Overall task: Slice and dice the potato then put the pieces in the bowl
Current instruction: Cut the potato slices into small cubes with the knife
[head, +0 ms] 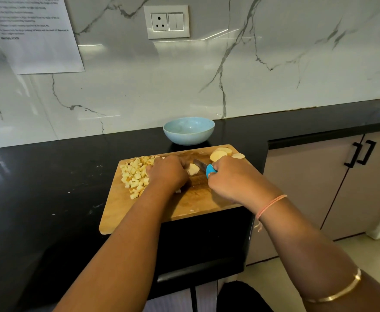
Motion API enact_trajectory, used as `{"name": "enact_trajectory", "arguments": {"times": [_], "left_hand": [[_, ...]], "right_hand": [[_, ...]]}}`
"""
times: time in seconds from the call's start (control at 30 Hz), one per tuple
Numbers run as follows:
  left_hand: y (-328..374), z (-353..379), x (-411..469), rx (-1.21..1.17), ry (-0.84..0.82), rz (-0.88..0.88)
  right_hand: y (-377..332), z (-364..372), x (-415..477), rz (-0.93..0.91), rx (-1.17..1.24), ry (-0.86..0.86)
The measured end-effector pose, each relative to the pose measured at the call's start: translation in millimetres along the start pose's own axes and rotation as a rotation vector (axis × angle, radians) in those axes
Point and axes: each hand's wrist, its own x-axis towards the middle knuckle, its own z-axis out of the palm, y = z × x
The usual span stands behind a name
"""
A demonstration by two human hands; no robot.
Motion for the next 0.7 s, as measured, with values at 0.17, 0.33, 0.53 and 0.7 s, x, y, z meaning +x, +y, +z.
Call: {"name": "enact_trajectory", "arguments": {"times": [0.17, 0.33, 0.53, 0.7], "left_hand": [[0, 1, -3, 0.011, 0.028, -0.011], [1, 1, -2, 0.009, 0.043, 0.004], [-4, 5, 0, -0.075, 0.084, 0.005], [-4, 6, 4, -0.074, 0.092, -0.026]], "right_hand": [[-7, 6, -2, 0.018, -0.021, 0.003], [-8, 0, -22, -0.015, -0.056, -0.042], [1, -10, -46, -0.018, -0.055, -0.039], [-9, -3, -21, -0.014, -0.031, 0.031]]}}
